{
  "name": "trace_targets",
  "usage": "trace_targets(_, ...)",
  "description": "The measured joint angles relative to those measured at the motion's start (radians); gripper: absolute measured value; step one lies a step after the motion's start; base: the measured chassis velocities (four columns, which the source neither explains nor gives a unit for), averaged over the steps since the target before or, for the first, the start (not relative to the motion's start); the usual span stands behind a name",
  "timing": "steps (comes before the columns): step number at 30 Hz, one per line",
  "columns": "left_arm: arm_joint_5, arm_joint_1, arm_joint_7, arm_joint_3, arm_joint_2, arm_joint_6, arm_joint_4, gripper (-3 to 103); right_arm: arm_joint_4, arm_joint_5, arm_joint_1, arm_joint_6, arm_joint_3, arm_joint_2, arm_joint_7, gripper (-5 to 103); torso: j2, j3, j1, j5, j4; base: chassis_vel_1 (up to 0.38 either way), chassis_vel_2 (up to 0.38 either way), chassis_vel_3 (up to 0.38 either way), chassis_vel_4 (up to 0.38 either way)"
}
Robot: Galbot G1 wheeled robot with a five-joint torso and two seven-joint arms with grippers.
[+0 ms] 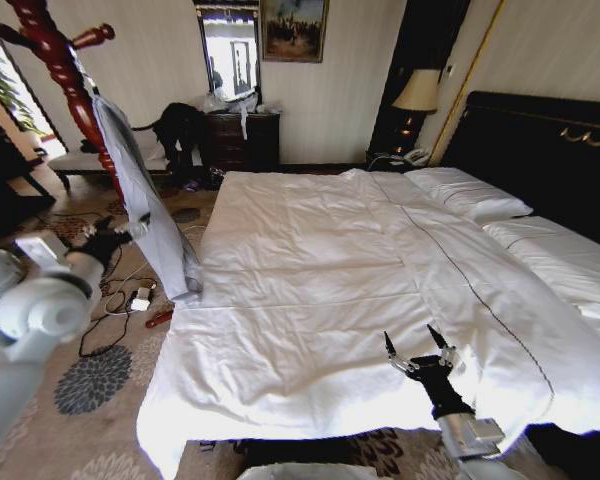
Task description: Pick up the clothes from the bed and hang them on the clothes hanger.
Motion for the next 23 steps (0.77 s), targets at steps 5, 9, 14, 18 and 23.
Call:
trace_targets(5,0.101,0.13,0.038,-0.029,-0.113,-0.051,-0.051,100,0.0,0.0,0.0,0.0,0.0,0.0,0.0,100,0.0,0.0,0.0,0.0005,-0.0008,0.0,0.0,0.0,0.0)
trace_targets(9,0.221,0.216,0.077,-0.032,-0.238,-0.108,-0.094,100,0.0,0.0,0.0,0.0,0.0,0.0,0.0,100,0.0,0.0,0.0,0.0004,-0.0006,0.0,0.0,0.0,0.0)
trace_targets(14,0.315,0.333,0.131,-0.031,-0.365,-0.167,-0.151,100,0.0,0.0,0.0,0.0,0.0,0.0,0.0,100,0.0,0.0,0.0,0.0007,-0.0006,0.0,0.0,0.0,0.0)
trace_targets(18,0.436,0.418,0.169,-0.023,-0.43,-0.235,-0.155,100,0.0,0.0,0.0,0.0,0.0,0.0,0.0,100,0.0,0.0,0.0,0.0006,-0.0003,0.0,0.0,0.0,0.0)
trace_targets(23,0.6,0.509,0.239,0.015,-0.52,-0.362,-0.142,100,0.0,0.0,0.0,0.0,0.0,0.0,0.0,100,0.0,0.0,0.0,0.0006,-0.0006,0.0,0.0,0.0,0.0)
